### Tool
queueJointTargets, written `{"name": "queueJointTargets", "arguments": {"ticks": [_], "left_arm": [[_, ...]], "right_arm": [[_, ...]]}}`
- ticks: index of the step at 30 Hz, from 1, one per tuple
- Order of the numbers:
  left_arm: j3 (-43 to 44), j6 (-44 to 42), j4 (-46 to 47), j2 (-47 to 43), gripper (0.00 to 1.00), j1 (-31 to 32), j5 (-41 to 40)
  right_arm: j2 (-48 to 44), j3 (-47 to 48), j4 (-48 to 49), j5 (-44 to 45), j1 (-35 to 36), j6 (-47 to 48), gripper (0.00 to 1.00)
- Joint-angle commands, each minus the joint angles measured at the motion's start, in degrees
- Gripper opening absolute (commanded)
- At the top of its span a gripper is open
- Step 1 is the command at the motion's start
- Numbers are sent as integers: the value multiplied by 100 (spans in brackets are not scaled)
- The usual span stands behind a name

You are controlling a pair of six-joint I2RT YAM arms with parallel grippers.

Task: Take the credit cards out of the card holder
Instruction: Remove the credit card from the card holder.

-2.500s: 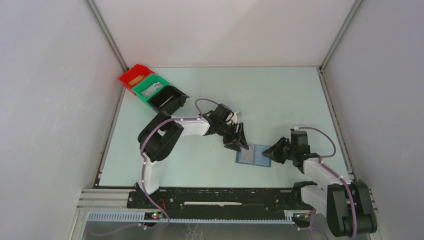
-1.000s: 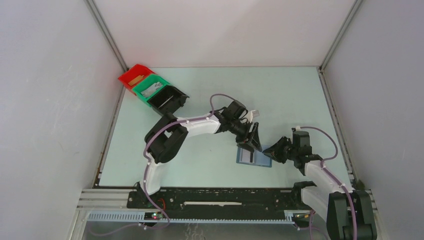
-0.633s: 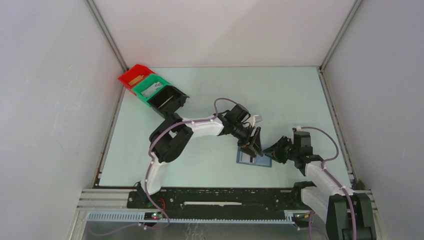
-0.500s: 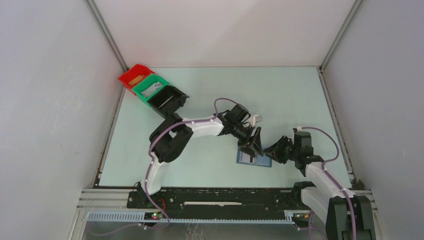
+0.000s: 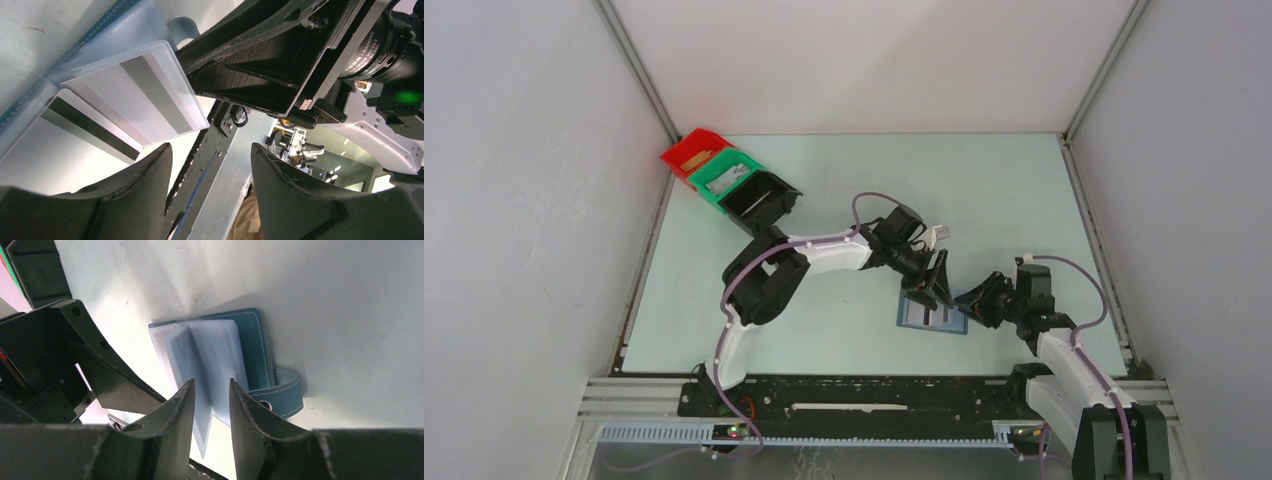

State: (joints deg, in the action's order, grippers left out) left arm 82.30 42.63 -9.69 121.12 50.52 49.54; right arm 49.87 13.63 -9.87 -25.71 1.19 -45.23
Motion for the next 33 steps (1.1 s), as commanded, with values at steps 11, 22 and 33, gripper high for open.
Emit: {"name": "queueJointTargets", "arguments": {"ticks": [11, 22, 33], "left_arm": [[-60, 155, 33, -175, 63, -170, -414], [-3, 184, 53, -126, 63, -169, -192], [42, 308, 192, 282, 63, -122, -92]], "right_arm": [[-686, 41, -578, 451, -75, 91, 38], [-908, 347, -945, 422, -664, 529, 38], [221, 343, 163, -257, 124, 308, 38]]}}
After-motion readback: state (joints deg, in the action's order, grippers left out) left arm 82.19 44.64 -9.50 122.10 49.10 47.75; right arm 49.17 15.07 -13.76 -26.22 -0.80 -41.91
